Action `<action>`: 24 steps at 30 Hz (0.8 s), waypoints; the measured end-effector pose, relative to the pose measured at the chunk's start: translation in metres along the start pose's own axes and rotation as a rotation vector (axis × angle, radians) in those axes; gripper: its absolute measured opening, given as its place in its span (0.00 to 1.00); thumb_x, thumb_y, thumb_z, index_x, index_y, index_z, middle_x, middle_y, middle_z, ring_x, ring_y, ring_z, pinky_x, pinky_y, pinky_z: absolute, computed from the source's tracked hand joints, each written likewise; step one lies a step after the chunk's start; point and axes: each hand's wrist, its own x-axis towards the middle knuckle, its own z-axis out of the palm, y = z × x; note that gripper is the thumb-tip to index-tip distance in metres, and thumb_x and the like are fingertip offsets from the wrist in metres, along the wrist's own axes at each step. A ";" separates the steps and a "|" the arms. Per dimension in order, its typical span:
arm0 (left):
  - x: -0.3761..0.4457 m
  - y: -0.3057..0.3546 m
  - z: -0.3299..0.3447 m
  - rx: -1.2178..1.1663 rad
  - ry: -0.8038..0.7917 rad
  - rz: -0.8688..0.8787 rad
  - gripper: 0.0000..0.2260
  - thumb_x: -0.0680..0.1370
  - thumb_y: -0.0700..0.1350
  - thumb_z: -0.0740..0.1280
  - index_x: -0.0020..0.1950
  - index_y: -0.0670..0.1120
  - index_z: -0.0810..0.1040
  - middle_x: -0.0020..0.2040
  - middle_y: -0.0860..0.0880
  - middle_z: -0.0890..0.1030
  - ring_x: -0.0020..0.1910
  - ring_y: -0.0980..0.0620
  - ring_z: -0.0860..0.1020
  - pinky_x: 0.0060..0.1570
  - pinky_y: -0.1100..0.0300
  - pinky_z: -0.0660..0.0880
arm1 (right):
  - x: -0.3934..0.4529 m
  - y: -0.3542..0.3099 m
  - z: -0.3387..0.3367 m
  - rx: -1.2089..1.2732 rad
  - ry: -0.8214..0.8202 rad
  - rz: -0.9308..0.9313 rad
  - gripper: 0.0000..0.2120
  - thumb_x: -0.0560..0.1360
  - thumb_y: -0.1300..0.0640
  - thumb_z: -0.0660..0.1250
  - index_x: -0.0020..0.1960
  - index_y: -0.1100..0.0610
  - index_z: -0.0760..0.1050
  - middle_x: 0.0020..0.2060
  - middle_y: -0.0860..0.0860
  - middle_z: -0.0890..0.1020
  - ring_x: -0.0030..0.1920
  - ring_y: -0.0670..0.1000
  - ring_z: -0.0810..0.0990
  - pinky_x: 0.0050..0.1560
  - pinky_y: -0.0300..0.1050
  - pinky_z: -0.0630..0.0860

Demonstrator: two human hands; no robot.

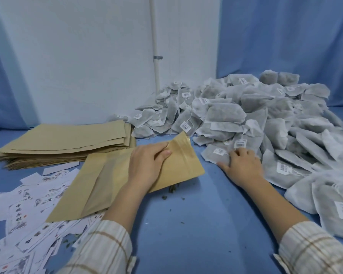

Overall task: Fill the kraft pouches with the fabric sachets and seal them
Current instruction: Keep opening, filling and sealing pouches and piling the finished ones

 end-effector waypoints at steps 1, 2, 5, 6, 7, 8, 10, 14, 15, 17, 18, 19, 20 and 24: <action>0.001 -0.001 0.002 -0.002 0.010 0.019 0.09 0.77 0.49 0.66 0.54 0.52 0.83 0.47 0.52 0.84 0.47 0.50 0.77 0.46 0.60 0.63 | 0.001 -0.001 0.002 -0.017 0.013 -0.011 0.25 0.78 0.40 0.53 0.66 0.56 0.69 0.64 0.54 0.69 0.62 0.57 0.67 0.60 0.51 0.66; 0.001 -0.002 0.003 -0.008 0.021 0.043 0.07 0.77 0.48 0.67 0.52 0.51 0.83 0.45 0.52 0.84 0.46 0.52 0.76 0.44 0.61 0.61 | 0.002 -0.001 0.002 -0.023 0.048 -0.036 0.23 0.79 0.42 0.53 0.65 0.56 0.70 0.63 0.54 0.69 0.61 0.57 0.68 0.59 0.50 0.67; 0.000 -0.004 0.004 -0.022 0.032 0.096 0.06 0.76 0.46 0.69 0.50 0.52 0.83 0.42 0.55 0.83 0.40 0.60 0.72 0.42 0.63 0.60 | 0.001 0.001 0.001 0.146 0.218 -0.121 0.17 0.81 0.49 0.55 0.60 0.56 0.76 0.58 0.55 0.74 0.55 0.58 0.71 0.51 0.47 0.70; 0.000 -0.005 0.004 -0.020 0.023 0.096 0.06 0.76 0.46 0.68 0.51 0.52 0.83 0.42 0.56 0.83 0.40 0.61 0.71 0.43 0.62 0.61 | -0.001 0.001 -0.001 0.260 0.290 -0.139 0.15 0.80 0.50 0.57 0.58 0.56 0.77 0.54 0.55 0.76 0.53 0.58 0.73 0.47 0.47 0.70; -0.001 -0.006 0.003 -0.019 0.014 0.089 0.07 0.76 0.46 0.68 0.52 0.53 0.83 0.42 0.57 0.83 0.40 0.61 0.72 0.44 0.61 0.64 | -0.004 0.001 -0.004 0.380 0.353 -0.148 0.14 0.79 0.51 0.59 0.56 0.56 0.79 0.51 0.56 0.77 0.51 0.59 0.74 0.43 0.46 0.69; -0.001 -0.007 0.002 -0.022 0.008 0.080 0.07 0.76 0.46 0.68 0.52 0.53 0.83 0.42 0.57 0.83 0.42 0.59 0.74 0.46 0.59 0.66 | -0.006 0.002 -0.006 0.480 0.410 -0.162 0.12 0.79 0.53 0.61 0.54 0.56 0.80 0.48 0.56 0.78 0.49 0.59 0.75 0.41 0.45 0.67; -0.001 -0.009 0.001 -0.032 0.004 0.064 0.07 0.76 0.45 0.68 0.52 0.53 0.83 0.43 0.58 0.83 0.44 0.56 0.76 0.48 0.57 0.69 | -0.010 0.000 -0.012 0.553 0.487 -0.241 0.09 0.77 0.57 0.64 0.54 0.56 0.81 0.45 0.56 0.80 0.46 0.58 0.77 0.40 0.45 0.69; -0.002 -0.006 0.000 -0.064 -0.002 0.065 0.07 0.76 0.46 0.68 0.52 0.53 0.83 0.45 0.58 0.83 0.46 0.58 0.76 0.49 0.59 0.68 | -0.016 -0.013 -0.016 0.582 0.655 -0.459 0.09 0.70 0.66 0.69 0.48 0.59 0.84 0.41 0.60 0.82 0.41 0.59 0.81 0.40 0.47 0.77; -0.003 -0.004 0.001 -0.067 -0.008 0.065 0.08 0.76 0.46 0.68 0.53 0.54 0.83 0.47 0.59 0.83 0.48 0.58 0.76 0.52 0.58 0.68 | -0.017 -0.017 -0.017 0.583 0.705 -0.500 0.08 0.69 0.66 0.70 0.47 0.60 0.84 0.42 0.60 0.82 0.42 0.59 0.82 0.40 0.46 0.78; -0.004 0.002 0.002 -0.065 -0.045 0.068 0.09 0.76 0.47 0.68 0.55 0.55 0.82 0.50 0.60 0.83 0.53 0.56 0.77 0.60 0.51 0.68 | -0.020 -0.030 -0.019 0.646 0.777 -0.577 0.06 0.67 0.66 0.72 0.44 0.61 0.84 0.43 0.60 0.82 0.44 0.55 0.82 0.45 0.42 0.77; -0.004 0.005 0.004 -0.067 -0.074 0.076 0.09 0.77 0.48 0.68 0.55 0.55 0.82 0.52 0.60 0.82 0.55 0.54 0.77 0.61 0.48 0.67 | -0.023 -0.038 -0.021 0.737 0.772 -0.586 0.06 0.67 0.67 0.73 0.43 0.61 0.84 0.44 0.58 0.81 0.45 0.48 0.81 0.46 0.35 0.75; -0.005 0.008 0.005 -0.075 -0.095 0.089 0.09 0.77 0.48 0.67 0.56 0.55 0.82 0.52 0.60 0.82 0.55 0.54 0.77 0.61 0.46 0.67 | -0.025 -0.047 -0.023 0.868 0.695 -0.552 0.07 0.67 0.69 0.73 0.42 0.60 0.83 0.44 0.55 0.79 0.45 0.40 0.78 0.46 0.29 0.72; -0.006 0.011 0.006 -0.089 -0.100 0.105 0.09 0.77 0.48 0.68 0.55 0.55 0.82 0.52 0.60 0.82 0.55 0.53 0.77 0.61 0.46 0.67 | -0.026 -0.055 -0.025 1.023 0.548 -0.480 0.08 0.68 0.69 0.71 0.42 0.57 0.82 0.43 0.51 0.78 0.44 0.35 0.75 0.45 0.25 0.69; -0.007 0.016 0.008 -0.173 -0.033 0.125 0.08 0.76 0.46 0.68 0.53 0.53 0.83 0.50 0.60 0.83 0.52 0.58 0.77 0.60 0.51 0.68 | -0.030 -0.064 -0.040 1.317 -0.404 -0.144 0.06 0.77 0.61 0.60 0.44 0.52 0.73 0.38 0.50 0.75 0.42 0.46 0.68 0.37 0.31 0.68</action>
